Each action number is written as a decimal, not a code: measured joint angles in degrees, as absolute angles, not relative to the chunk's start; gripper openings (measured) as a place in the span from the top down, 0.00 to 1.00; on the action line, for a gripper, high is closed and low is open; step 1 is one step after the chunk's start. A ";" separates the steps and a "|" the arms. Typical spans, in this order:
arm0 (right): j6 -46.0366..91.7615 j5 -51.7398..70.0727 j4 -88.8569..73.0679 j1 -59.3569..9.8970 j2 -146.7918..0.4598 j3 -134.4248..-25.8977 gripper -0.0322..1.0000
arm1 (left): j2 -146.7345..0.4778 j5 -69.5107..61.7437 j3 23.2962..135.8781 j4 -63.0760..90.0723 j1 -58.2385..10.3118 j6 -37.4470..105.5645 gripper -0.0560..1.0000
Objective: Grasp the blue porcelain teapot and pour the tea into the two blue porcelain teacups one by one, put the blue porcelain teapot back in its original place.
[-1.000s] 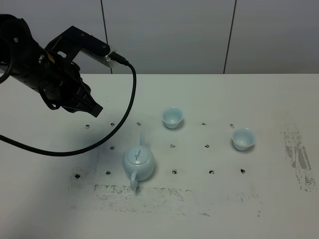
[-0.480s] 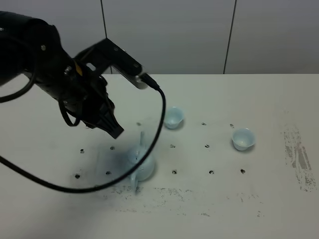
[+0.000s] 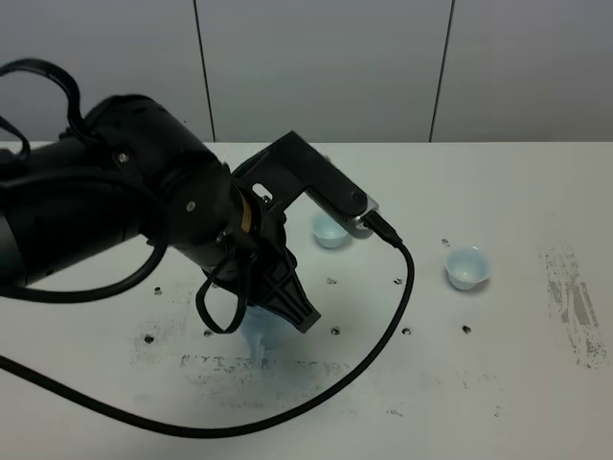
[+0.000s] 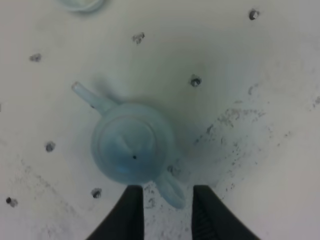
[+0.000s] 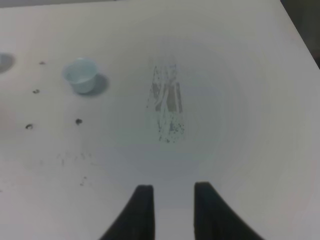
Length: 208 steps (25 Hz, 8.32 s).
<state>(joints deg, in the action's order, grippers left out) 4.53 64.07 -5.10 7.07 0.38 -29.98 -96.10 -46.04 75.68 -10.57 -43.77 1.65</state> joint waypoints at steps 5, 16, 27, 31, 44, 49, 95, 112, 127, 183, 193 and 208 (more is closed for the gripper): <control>4.53 64.07 -5.21 7.07 0.38 -29.98 0.76 | -96.10 -39.04 66.94 -11.08 -45.97 -5.72 0.66; 4.47 64.07 -5.22 7.07 0.43 -29.98 0.76 | -100.53 -21.40 58.07 -8.24 -47.37 -6.51 0.66; 4.47 64.07 -5.22 7.07 0.43 -29.98 0.76 | -103.99 -23.03 57.78 -14.37 -44.79 -6.57 0.66; 4.47 64.07 -5.22 7.07 0.43 -29.98 0.76 | -104.09 -25.21 57.78 -16.11 -43.70 -6.57 0.66; 4.47 64.07 -5.22 7.07 0.43 -29.98 0.76 | -101.53 -33.28 57.73 -17.39 -41.89 5.64 0.66; 4.47 64.07 -5.22 7.07 0.43 -29.98 0.76 | -94.84 -38.49 58.09 -12.25 -40.92 11.41 0.66; 4.47 64.07 -5.43 7.07 0.43 -29.98 0.76 | -108.68 -29.97 63.46 -0.95 -32.16 16.80 0.83; 4.41 64.07 -5.43 7.07 0.43 -29.98 0.76 | -101.11 -31.16 67.80 -0.82 -34.02 19.76 0.83; 4.35 64.07 -5.43 7.07 0.43 -29.98 0.76 | -132.38 -49.85 126.27 -0.90 -36.98 48.10 0.83; 4.31 64.07 -6.61 7.07 0.43 -29.98 0.76 | -141.36 -39.03 129.66 -14.53 -41.69 76.87 0.83; 4.31 64.07 -6.61 7.07 0.43 -29.98 0.76 | -141.41 -38.23 129.66 -22.21 -43.35 77.04 0.83; 4.31 64.07 -6.61 7.07 0.43 -29.98 0.76 | -143.40 -37.00 129.66 -30.01 -45.43 77.04 0.83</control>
